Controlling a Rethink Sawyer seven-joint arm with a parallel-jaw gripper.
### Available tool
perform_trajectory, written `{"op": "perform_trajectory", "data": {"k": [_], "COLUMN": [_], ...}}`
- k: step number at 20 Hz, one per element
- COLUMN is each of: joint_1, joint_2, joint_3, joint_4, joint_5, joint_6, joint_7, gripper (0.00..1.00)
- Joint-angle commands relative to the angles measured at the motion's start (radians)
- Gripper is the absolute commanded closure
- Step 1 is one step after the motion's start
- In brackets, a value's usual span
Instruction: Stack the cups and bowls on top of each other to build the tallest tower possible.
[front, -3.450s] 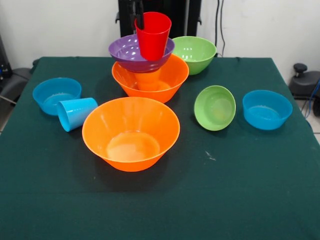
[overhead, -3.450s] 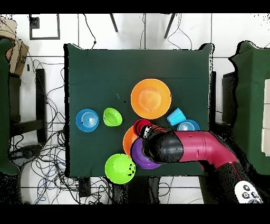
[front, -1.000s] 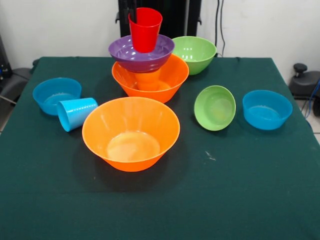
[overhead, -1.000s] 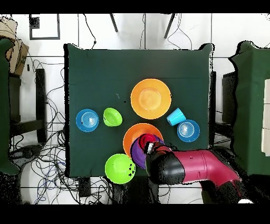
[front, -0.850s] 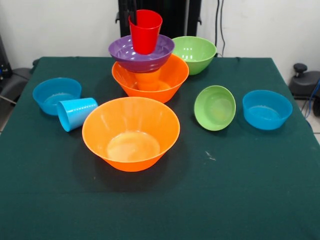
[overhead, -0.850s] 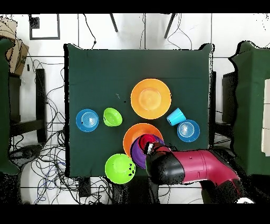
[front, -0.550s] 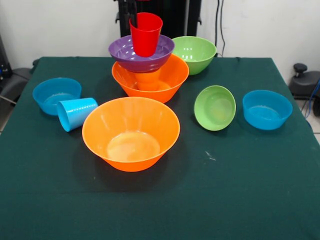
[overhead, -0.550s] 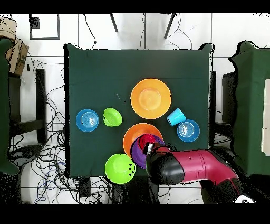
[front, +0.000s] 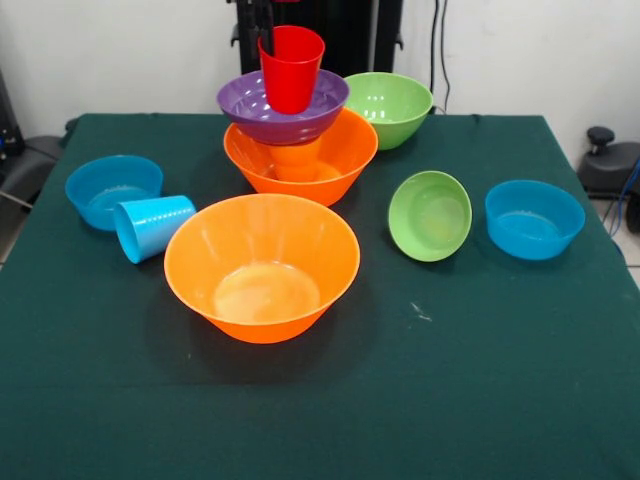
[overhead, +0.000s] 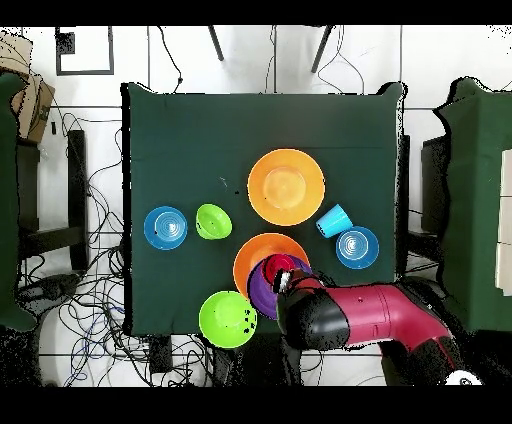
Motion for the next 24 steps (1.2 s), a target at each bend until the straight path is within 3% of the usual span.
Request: {"op": "perform_trajectory", "data": {"k": [1,8,16,20,24], "joint_1": [0.011,0.073,0.095,0.112,0.098], "joint_2": [0.050,0.090,0.084,0.105,0.090], "joint_3": [-0.020,-0.087,-0.106,-0.141,-0.130], "joint_4": [0.038,0.008,0.007,0.012,0.024], "joint_5": [-0.093,-0.160,-0.150,-0.180,-0.165], "joint_6": [-0.072,-0.108,-0.104,-0.139,-0.132], "joint_7": [-0.024,0.039,0.031,0.049,0.024], "gripper": [1.00,1.00,1.00,1.00,1.00]}}
